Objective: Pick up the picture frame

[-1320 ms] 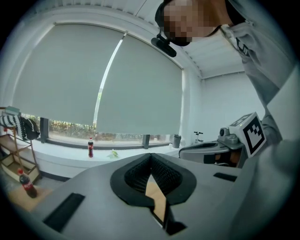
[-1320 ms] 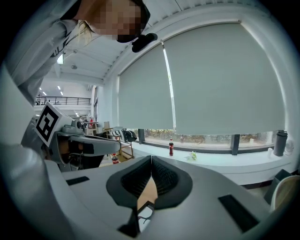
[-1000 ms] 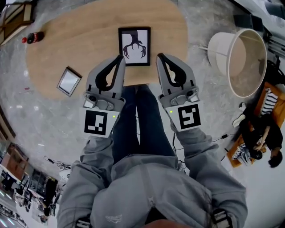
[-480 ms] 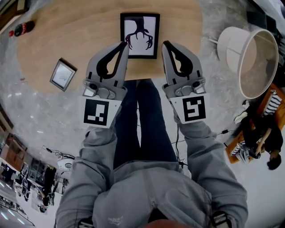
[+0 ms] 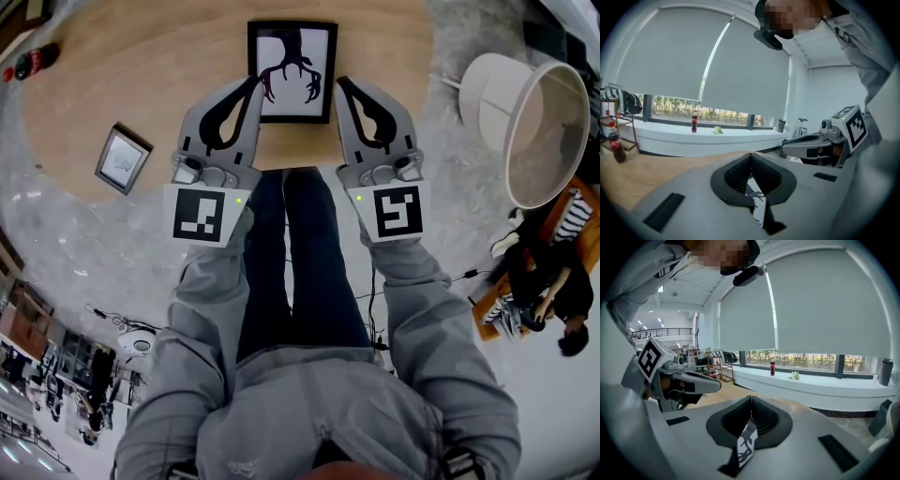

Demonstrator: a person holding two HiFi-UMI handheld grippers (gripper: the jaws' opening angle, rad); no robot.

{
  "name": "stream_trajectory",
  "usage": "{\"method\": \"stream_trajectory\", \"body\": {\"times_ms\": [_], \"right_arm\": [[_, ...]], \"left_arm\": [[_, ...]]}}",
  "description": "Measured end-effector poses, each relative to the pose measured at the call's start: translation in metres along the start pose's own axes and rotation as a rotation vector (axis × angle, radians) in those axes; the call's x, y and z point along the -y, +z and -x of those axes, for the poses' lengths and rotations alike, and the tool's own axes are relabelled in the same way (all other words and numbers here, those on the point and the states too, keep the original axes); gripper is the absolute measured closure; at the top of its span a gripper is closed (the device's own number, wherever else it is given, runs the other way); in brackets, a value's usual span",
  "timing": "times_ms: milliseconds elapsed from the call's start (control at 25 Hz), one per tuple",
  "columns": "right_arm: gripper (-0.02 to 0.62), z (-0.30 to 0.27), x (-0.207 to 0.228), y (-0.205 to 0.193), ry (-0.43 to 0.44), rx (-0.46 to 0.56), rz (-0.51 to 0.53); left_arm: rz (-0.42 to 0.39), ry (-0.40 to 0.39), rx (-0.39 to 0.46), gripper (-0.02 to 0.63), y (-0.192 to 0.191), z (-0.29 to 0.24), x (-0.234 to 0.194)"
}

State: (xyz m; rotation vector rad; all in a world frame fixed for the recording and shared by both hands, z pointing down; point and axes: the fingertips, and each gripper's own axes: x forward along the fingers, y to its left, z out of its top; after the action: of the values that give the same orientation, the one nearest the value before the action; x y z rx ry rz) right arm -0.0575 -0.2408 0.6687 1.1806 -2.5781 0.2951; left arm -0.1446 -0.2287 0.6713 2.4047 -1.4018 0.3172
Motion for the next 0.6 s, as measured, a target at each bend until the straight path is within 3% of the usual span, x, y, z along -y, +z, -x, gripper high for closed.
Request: {"method": "stream_trajectory", "body": {"times_ms": [600], "right_arm": [[0.563, -0.020, 0.003, -0.077, 0.008, -0.123, 0.034]], "left_arm": [[-0.012, 0.024, -0.109, 0.588, -0.072, -0.018, -0.028]]}}
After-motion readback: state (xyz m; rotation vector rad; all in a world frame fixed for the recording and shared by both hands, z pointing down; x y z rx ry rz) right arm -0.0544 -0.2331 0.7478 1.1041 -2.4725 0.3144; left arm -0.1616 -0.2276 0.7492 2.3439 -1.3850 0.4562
